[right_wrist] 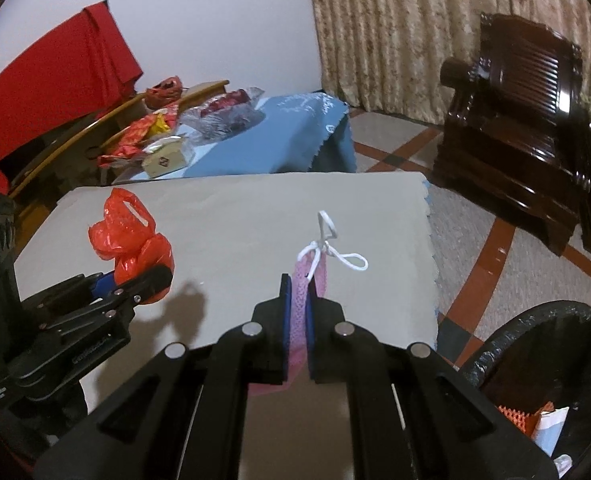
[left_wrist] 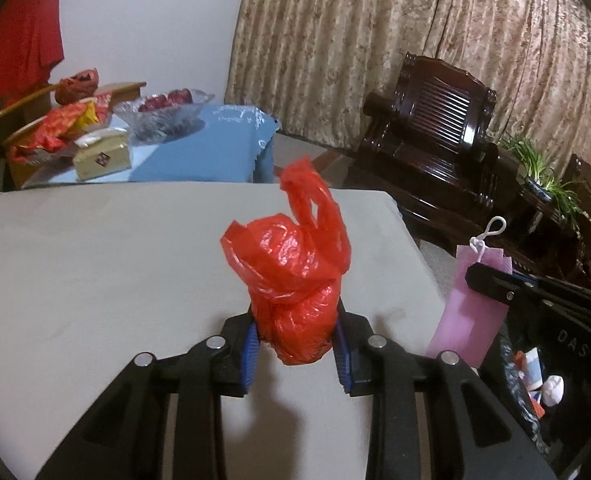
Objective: Collect trash
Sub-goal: 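Carry the red bag and pink mask over the bin, then open both tools to drop the red bag and pink mask into the bin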
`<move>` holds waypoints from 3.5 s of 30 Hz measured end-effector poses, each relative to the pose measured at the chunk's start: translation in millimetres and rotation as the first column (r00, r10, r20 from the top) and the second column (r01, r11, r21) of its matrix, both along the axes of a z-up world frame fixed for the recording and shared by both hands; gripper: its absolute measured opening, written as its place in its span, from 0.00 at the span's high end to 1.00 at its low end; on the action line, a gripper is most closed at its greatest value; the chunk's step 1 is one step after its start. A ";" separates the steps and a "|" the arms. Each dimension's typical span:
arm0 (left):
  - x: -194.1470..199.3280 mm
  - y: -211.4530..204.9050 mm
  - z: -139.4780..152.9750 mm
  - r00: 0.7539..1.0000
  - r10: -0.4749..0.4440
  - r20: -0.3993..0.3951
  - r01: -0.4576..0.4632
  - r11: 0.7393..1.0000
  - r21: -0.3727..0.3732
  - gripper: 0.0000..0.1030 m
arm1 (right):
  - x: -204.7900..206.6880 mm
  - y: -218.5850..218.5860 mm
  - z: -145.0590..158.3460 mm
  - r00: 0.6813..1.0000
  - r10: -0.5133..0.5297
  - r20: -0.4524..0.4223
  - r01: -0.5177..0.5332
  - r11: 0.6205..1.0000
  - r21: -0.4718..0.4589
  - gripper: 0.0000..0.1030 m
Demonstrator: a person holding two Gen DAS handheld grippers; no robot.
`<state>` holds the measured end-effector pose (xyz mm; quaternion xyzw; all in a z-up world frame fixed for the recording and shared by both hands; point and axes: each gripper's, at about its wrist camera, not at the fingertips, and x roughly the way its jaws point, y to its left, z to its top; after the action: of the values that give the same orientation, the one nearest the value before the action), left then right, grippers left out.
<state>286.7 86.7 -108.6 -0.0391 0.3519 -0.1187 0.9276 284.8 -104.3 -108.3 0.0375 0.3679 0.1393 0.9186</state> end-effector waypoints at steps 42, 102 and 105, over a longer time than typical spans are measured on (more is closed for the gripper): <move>-193.5 -71.7 94.8 0.979 -0.126 0.161 0.133 0.990 -0.034 0.70 | -229.5 -73.4 97.9 0.970 -0.033 0.239 0.027 0.999 0.029 0.94; -77.8 -292.0 4.7 0.887 -0.461 0.003 0.461 0.887 0.026 0.57 | -154.1 -265.2 -23.1 0.938 -0.341 0.063 0.345 0.937 -0.060 0.78; -76.2 -288.1 2.7 0.888 -0.459 0.001 0.459 0.888 0.021 0.41 | -152.6 -267.8 -26.8 0.935 -0.349 0.055 0.352 0.934 -0.064 0.50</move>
<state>210.4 -201.4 -105.9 0.0548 0.3498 -0.3310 0.8747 132.2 -372.1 -135.1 0.0661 0.3404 -0.0396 0.9371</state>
